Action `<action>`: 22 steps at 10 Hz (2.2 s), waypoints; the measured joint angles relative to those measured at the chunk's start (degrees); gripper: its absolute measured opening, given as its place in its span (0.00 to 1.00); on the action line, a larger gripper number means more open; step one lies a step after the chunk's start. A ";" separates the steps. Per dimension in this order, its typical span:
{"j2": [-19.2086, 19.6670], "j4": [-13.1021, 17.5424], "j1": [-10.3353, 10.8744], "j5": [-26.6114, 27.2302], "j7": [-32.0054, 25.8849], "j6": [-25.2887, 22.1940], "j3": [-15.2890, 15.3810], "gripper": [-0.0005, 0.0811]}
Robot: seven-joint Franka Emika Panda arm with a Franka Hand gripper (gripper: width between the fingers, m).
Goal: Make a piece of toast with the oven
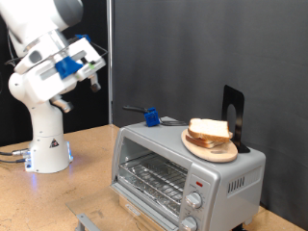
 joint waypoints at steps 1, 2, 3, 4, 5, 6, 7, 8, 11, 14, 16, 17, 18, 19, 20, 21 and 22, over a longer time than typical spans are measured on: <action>-0.57 -0.20 0.55 -1.32 -3.49 0.86 0.61 0.84; -0.49 -0.26 0.37 -0.67 -1.71 0.63 0.56 0.84; -0.59 -0.27 0.60 -0.10 -1.35 0.57 0.81 0.84; -1.21 -0.23 1.51 1.08 -1.75 0.75 1.68 0.84; -2.52 -0.31 3.02 2.28 -2.93 1.75 2.62 0.84; -4.16 -0.31 4.58 2.54 -5.18 1.41 3.10 0.84; -5.97 -0.31 5.96 2.55 -7.03 0.89 3.53 0.84; -7.81 -0.35 6.96 2.55 -8.27 0.41 4.22 0.84; -12.56 -0.68 7.45 0.93 -8.55 -1.24 8.53 0.84; -14.17 -0.40 7.28 -3.62 -7.73 -8.02 13.12 0.84; -13.89 -1.09 6.64 -5.14 -4.34 -9.65 15.30 0.84; -13.83 -1.55 5.76 -5.14 -2.94 -9.62 16.06 0.84; -13.84 -1.55 5.87 -5.10 -3.53 -9.62 15.98 0.84; -13.81 -1.59 6.16 -5.04 -4.28 -9.62 15.98 0.84; -13.66 -1.91 6.62 -5.03 -4.62 -8.31 16.38 0.84; -13.18 -2.85 6.90 -5.09 -4.51 -5.08 17.76 0.84; -12.35 -3.92 6.91 -5.12 -3.82 -1.93 19.73 0.84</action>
